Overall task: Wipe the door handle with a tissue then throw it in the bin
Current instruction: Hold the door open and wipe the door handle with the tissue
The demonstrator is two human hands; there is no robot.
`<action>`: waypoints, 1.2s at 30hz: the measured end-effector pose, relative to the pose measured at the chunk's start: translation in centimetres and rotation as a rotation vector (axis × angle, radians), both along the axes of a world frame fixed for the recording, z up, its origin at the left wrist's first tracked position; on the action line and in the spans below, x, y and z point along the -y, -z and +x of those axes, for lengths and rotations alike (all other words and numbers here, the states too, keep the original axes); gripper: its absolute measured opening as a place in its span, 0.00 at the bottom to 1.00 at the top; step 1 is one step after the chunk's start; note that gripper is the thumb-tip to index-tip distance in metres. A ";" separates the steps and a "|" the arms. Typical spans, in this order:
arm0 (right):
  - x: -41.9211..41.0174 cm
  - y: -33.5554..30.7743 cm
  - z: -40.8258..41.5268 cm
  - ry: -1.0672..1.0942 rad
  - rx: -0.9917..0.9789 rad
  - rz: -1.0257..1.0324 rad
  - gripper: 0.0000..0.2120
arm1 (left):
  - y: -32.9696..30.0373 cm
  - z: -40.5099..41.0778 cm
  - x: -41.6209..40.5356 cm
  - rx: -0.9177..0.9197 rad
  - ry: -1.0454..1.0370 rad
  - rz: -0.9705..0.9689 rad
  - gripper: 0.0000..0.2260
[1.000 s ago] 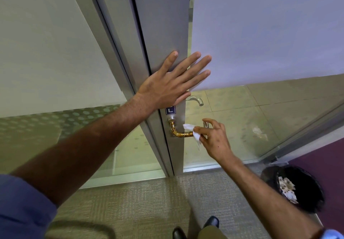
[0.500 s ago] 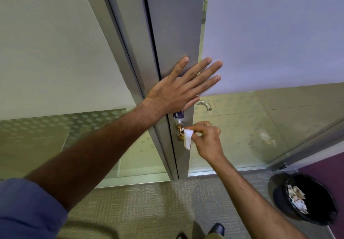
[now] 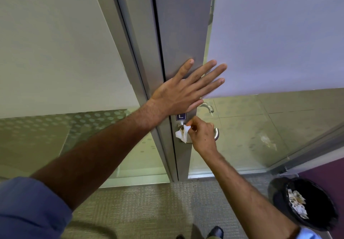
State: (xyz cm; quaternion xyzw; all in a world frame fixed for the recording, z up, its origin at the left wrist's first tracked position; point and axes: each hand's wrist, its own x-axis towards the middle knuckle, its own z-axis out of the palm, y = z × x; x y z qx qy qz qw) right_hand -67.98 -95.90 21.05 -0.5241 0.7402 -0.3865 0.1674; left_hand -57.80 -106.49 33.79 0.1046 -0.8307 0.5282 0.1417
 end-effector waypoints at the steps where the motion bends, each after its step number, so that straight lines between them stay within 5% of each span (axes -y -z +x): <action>1: -0.1 0.1 0.1 -0.008 -0.060 -0.031 0.09 | 0.0 0.0 0.0 0.003 0.000 -0.002 0.36; 7: -0.3 0.5 1.5 -0.092 -0.186 0.035 0.03 | 0.0 0.0 0.0 -0.008 -0.003 0.016 0.37; 13: -0.4 0.5 3.2 -0.067 -0.204 0.123 0.14 | 0.0 0.1 0.0 -0.008 -0.002 0.014 0.35; 18: -0.3 1.3 4.1 -0.111 -0.370 0.101 0.12 | 0.1 0.1 -0.1 -0.004 -0.004 0.016 0.37; 30: -3.0 2.1 -3.7 -0.847 -1.001 -0.132 0.15 | -0.1 0.1 -0.1 -0.007 -0.002 0.025 0.36; 36: -3.5 2.7 -10.3 -0.913 -1.131 -0.317 0.12 | -0.1 0.0 0.1 -0.009 -0.003 0.019 0.37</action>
